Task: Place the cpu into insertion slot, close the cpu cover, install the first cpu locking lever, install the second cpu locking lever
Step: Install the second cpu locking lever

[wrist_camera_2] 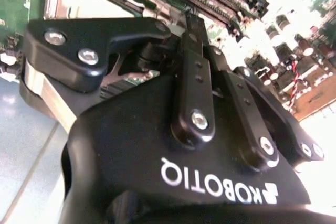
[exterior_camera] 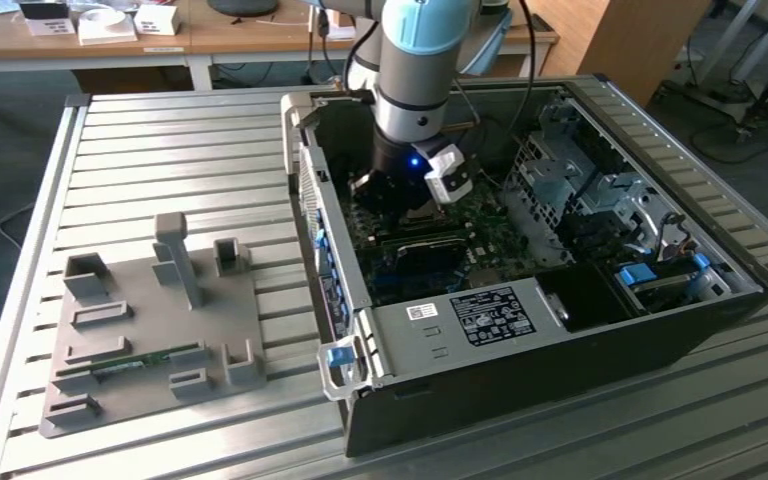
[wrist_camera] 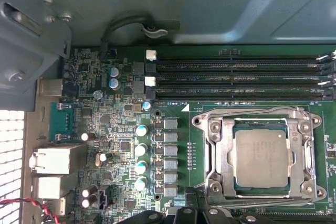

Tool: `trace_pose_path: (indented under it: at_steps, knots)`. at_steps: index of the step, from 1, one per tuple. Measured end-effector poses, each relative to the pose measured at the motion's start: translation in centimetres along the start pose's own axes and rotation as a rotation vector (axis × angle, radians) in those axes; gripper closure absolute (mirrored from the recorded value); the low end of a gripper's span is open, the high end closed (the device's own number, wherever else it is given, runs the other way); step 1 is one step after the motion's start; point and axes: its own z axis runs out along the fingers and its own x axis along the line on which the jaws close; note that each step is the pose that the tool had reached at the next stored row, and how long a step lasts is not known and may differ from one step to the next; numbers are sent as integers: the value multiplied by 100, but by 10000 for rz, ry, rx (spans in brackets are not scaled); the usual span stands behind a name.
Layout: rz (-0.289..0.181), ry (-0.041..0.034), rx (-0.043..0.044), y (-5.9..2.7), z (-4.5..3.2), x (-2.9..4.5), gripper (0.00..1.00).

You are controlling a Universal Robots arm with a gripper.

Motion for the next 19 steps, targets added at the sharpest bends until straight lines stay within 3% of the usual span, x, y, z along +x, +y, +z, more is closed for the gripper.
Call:
trace_pose_path:
  at_steps: [5, 14, 19]
  knots:
    - [0, -1, -1, 3, -40, -1, 89]
    - [-1, 0, 0, 11, -187, -7, 89]
    - [-1, -1, 5, 11, -190, -7, 89]
